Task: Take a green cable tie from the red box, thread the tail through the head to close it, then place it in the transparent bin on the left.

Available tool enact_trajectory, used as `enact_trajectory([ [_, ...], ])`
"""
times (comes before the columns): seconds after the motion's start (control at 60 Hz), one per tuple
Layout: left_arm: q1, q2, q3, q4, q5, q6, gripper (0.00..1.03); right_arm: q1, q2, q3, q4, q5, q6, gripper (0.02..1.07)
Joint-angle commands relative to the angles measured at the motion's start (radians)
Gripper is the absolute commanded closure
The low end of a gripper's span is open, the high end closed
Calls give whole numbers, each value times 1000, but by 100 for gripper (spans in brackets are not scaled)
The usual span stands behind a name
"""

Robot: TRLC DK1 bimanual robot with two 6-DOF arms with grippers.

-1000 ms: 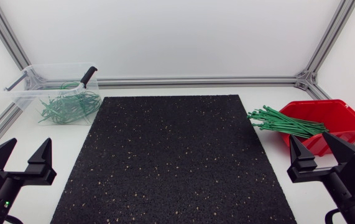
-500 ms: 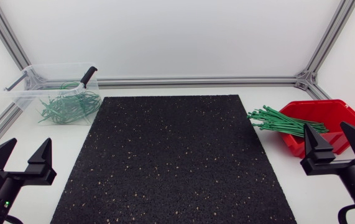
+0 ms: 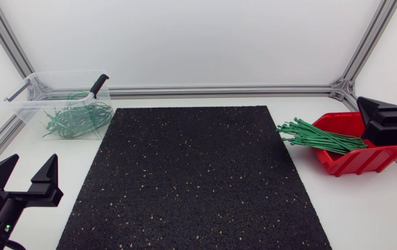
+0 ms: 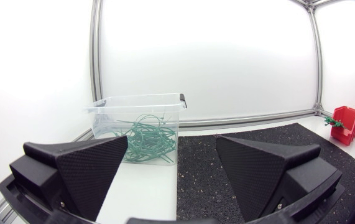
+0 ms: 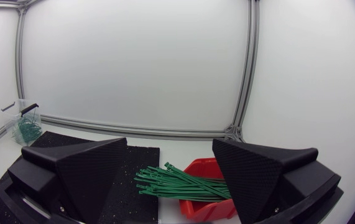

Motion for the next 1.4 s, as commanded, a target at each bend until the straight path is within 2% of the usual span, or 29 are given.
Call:
enact_trajectory([
  [0.0, 9, -6, -39, -14, 4, -11, 4, -14, 95, 77, -32, 4, -37, 7],
  [0.1, 9, -6, -39, -14, 4, -11, 4, -15, 189, 156, -99, -25, -93, 8],
  [0.2, 10, -6, -41, -14, 2, -11, 4, -18, 278, 225, -150, -57, -189, 16],
  [0.4, 10, -6, -39, -14, 4, -11, 4, -63, 474, 353, -273, -74, -401, 16],
  [0.533, 12, -6, -39, -14, 4, -11, 4, -112, 545, 367, -311, -169, -562, 15],
  [0.683, 13, -6, -39, -15, 4, -11, 4, -115, 627, 377, -398, -192, -778, 16],
  [0.8, 13, -6, -39, -15, 4, -11, 4, -126, 692, 405, -441, -192, -875, 16],
  [1.017, 13, -6, -39, -17, 4, -11, 4, -155, 805, 442, -478, -192, -1051, 16],
  [1.183, 15, -6, -39, -17, 4, -11, 4, -162, 815, 402, -454, -211, -1176, 17],
  [1.383, 13, -6, -39, -17, 4, -11, 4, -162, 795, 293, -323, -214, -1294, 17],
])
